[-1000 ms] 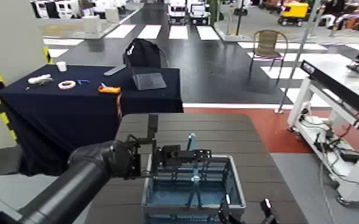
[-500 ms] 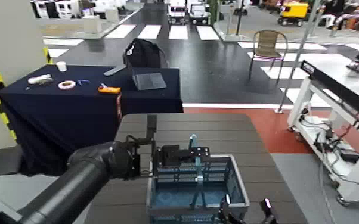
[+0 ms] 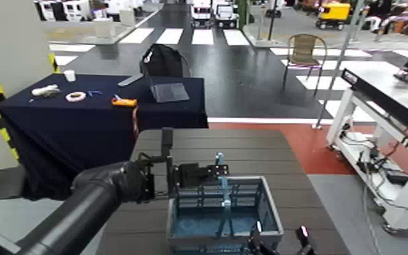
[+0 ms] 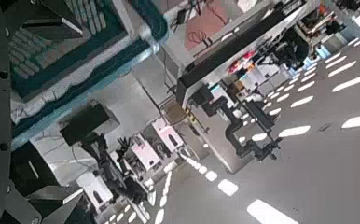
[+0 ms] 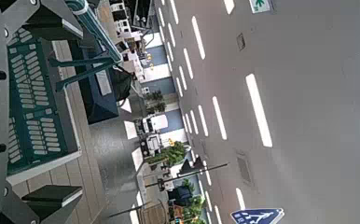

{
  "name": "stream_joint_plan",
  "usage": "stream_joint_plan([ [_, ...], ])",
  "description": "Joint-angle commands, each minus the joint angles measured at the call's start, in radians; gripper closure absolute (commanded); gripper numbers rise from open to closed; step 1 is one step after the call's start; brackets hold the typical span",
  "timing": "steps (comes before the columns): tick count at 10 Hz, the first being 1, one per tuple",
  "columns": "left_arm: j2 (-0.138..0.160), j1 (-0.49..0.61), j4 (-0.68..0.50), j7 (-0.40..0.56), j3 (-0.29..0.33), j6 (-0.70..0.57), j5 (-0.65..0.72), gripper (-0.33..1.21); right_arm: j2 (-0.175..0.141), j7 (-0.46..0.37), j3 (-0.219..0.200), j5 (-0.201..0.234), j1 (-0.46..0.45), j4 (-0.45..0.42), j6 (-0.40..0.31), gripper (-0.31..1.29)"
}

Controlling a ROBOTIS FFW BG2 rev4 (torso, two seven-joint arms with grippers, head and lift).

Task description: Place the crate on the table.

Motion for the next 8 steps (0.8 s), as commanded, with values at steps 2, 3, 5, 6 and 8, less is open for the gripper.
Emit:
stream_joint_plan([
  [2, 0.068, 0.139, -0.285, 0.217, 0.164, -0.009, -0.110, 0.13, 0.000, 0.000, -0.005, 0.000, 0.004, -0.003, 0.003, 0.13],
  [3, 0.089, 0.213, -0.440, 0.326, 0.227, -0.010, -0.125, 0.13, 0.002, 0.000, -0.006, 0.000, 0.007, -0.005, 0.003, 0.13],
  [5, 0.120, 0.377, -0.714, 0.557, 0.301, -0.075, -0.150, 0.13, 0.002, 0.000, -0.011, 0.002, 0.010, -0.008, 0.006, 0.13],
  [6, 0.118, 0.458, -0.813, 0.637, 0.332, -0.142, -0.188, 0.13, 0.003, 0.000, -0.014, 0.002, 0.011, -0.009, 0.008, 0.13],
  [8, 0.089, 0.615, -0.966, 0.757, 0.394, -0.271, -0.308, 0.13, 0.005, 0.000, -0.022, 0.008, 0.016, -0.012, 0.008, 0.13],
])
